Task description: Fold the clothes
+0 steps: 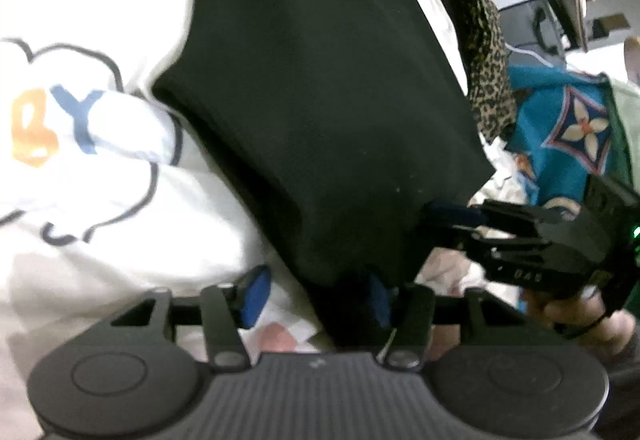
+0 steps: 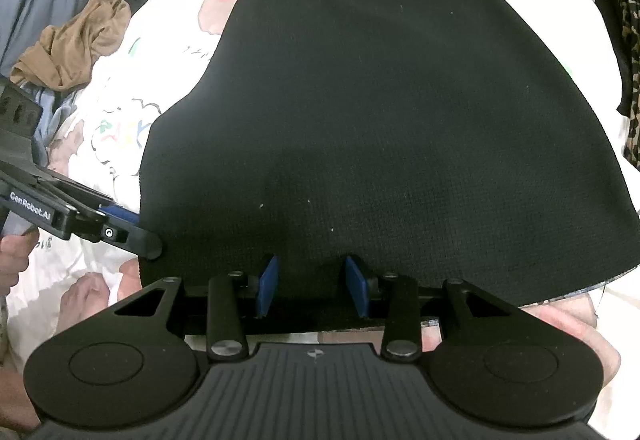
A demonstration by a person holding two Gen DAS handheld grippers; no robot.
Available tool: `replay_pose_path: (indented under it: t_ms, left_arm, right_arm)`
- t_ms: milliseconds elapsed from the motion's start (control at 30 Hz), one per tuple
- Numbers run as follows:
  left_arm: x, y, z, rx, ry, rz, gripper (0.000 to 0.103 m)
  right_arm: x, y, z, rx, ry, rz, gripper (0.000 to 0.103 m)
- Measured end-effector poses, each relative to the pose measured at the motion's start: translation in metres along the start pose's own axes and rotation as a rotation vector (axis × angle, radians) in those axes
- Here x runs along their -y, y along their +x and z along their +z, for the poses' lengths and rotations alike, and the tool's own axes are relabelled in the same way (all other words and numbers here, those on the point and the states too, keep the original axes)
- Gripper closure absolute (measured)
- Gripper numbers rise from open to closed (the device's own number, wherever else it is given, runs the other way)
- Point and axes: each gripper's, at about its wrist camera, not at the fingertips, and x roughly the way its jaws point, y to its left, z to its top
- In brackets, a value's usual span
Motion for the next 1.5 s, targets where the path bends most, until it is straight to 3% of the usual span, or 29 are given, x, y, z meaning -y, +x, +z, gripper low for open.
replay_pose_path:
  t_ms: [67,200,433,667,767,867,1000,1367,1500]
  left_arm:
    - [-0.001,0.003,0.000,-0.021,0.005,-0.029,0.047]
    - [-0.003,0.005,0.000,-0.078,0.019,-0.089,0.068]
    - [-0.009,0.006,-0.008,-0.105,0.043,-0.118,0.070]
    - [-0.019,0.006,0.001,-0.069,-0.023,-0.165,0.070]
    - [-0.022,0.014,-0.002,-0.101,-0.037,-0.182,0.081]
    - [-0.022,0.018,-0.007,-0.130,-0.038,-0.191,0.081]
    - [-0.018,0.019,-0.008,-0.127,-0.018,-0.175,0.094]
    - [-0.012,0.000,-0.008,-0.094,0.041,-0.135,0.097]
    - [-0.012,-0.013,-0.007,-0.081,0.067,-0.119,0.097]
  right_arm:
    - [-0.001,0.001,0.001,0.000,0.000,-0.002,0.058]
    - [-0.002,0.000,0.000,0.007,0.004,-0.007,0.058]
    - [0.005,-0.005,0.000,0.027,0.027,-0.016,0.058]
    - [0.008,-0.006,-0.002,0.032,0.036,-0.018,0.058]
    - [0.009,-0.008,-0.002,0.046,0.044,-0.020,0.058]
    - [0.017,-0.017,-0.002,0.085,0.064,-0.034,0.058]
    - [0.034,-0.031,-0.003,0.139,0.100,-0.062,0.058]
    - [0.100,-0.057,-0.020,0.204,0.260,-0.264,0.058]
    - [0.116,-0.062,-0.026,0.217,0.308,-0.291,0.058]
